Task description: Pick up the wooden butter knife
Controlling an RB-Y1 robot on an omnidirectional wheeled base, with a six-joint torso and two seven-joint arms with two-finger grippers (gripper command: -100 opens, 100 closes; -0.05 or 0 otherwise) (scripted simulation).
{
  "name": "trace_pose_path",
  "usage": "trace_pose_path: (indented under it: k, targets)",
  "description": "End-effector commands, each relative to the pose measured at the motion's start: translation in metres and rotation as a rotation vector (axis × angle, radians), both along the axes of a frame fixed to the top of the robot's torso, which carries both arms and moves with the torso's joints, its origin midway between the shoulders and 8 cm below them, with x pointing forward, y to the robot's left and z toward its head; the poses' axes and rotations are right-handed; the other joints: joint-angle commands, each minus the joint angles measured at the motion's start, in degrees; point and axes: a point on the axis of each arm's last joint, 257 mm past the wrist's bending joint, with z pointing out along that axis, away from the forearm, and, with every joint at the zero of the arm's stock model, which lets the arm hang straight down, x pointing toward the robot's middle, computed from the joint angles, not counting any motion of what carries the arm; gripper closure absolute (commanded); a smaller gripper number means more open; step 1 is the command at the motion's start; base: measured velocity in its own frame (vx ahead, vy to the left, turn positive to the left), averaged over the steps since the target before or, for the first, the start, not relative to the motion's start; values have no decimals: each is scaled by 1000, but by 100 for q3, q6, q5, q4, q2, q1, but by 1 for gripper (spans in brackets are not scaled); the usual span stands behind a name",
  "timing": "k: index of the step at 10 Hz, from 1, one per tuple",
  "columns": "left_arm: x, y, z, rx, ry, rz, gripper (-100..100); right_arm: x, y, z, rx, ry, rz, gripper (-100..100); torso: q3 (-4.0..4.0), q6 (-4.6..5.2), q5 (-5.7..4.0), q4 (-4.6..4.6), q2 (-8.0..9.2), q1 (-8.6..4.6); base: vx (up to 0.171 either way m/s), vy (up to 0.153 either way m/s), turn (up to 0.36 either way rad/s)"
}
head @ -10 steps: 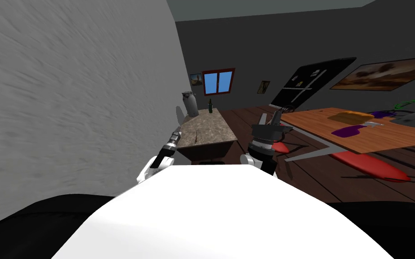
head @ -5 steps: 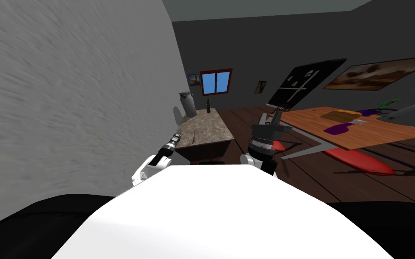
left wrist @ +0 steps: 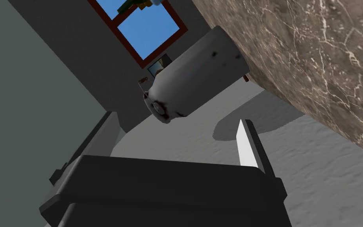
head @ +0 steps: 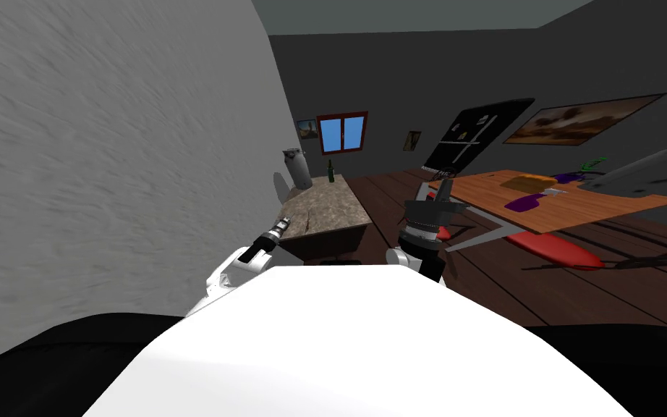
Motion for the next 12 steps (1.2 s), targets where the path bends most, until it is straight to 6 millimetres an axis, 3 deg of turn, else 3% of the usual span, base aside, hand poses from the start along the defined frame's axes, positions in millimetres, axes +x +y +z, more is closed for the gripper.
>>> trace_pose_path:
  k: [1, 6, 12]
  targets:
    - [-1, 6, -8, 21, 34, 7, -100, 0, 0, 0, 0, 0, 0, 0, 0, 0, 0, 0, 0, 0, -3, -23, -40]
    - [-7, 33, -40, 114, 184, 29, -100, 0, 0, 0, 0, 0, 0, 0, 1, -2, 2, 0, 1, 6, -4, -22, -91]
    - [-30, 78, -86, 225, 420, 75, -100, 0, 0, 0, 0, 0, 0, 0, -1, 2, 3, -1, -2, 10, 0, -14, -216]
